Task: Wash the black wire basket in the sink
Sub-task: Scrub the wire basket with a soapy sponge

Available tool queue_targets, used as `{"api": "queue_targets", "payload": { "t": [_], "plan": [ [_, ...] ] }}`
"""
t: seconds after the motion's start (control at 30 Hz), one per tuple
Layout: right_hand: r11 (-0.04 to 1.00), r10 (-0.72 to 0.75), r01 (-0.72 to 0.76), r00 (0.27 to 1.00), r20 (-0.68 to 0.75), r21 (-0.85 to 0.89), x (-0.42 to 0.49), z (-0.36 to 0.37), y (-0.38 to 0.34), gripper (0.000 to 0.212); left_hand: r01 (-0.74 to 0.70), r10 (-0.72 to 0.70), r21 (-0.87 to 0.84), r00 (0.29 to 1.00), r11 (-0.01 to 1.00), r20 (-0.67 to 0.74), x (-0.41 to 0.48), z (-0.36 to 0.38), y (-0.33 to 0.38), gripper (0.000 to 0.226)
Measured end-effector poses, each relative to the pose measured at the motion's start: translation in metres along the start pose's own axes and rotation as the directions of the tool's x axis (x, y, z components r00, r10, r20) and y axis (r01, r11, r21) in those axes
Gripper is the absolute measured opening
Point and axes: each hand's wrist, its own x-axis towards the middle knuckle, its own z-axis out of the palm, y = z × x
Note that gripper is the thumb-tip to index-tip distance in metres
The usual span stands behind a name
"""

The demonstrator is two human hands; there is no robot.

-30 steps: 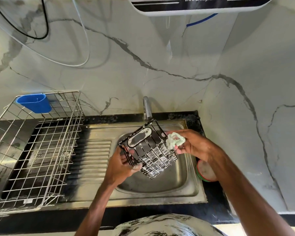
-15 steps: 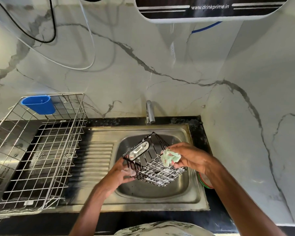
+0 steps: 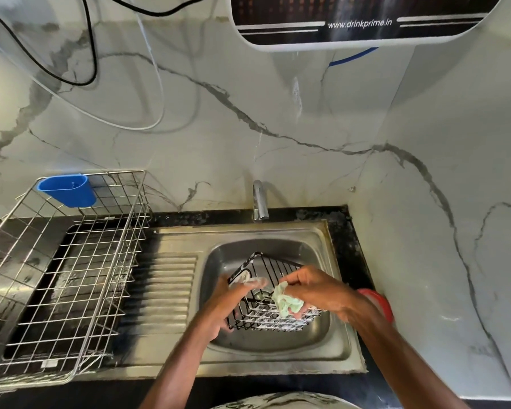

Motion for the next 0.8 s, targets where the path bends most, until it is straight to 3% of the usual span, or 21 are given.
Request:
{"api": "queue_targets", "payload": {
  "t": [0.13,0.3,0.37,0.43,0.53,0.63,0.8],
  "plan": [
    [0.998,-0.031,0.030,0.999,0.008,0.057,-0.005,-0.005,0.007,0.024,-0.002,0.000,-0.058,0.999,0.998,-0.034,0.002,0.003,-0.010,0.130],
    [0.976,-0.117,0.170,0.936,-0.332,0.137,-0.004,-0.027,0.006,0.036,-0.029,0.013,-0.116,0.991,0.993,-0.132,-0.007,0.015,-0.015,0.108],
    [0.972,-0.191,0.232,0.879,-0.437,0.044,0.006,-0.029,0.007,0.033,-0.055,0.036,-0.132,0.989,0.990,-0.143,-0.005,0.018,-0.020,0.080],
    [0.954,-0.299,0.251,0.822,-0.485,-0.162,0.019,-0.021,0.010,0.028,-0.081,0.062,-0.119,0.987,0.990,-0.151,-0.008,0.020,-0.019,0.045],
    [0.857,-0.499,0.308,0.696,-0.516,-0.413,0.031,0.011,0.010,0.030,-0.101,0.087,-0.078,0.982,0.992,-0.165,-0.013,0.024,-0.013,0.052],
    [0.767,-0.634,0.434,0.625,-0.456,-0.473,0.031,0.048,-0.003,0.044,-0.093,0.072,-0.115,0.982,0.989,-0.176,-0.014,0.025,-0.014,0.085],
    [0.610,-0.736,0.575,0.666,-0.121,-0.545,0.035,0.054,0.000,0.066,-0.092,0.057,-0.193,0.982,0.977,-0.178,-0.009,0.021,-0.024,0.081]
  ]
}}
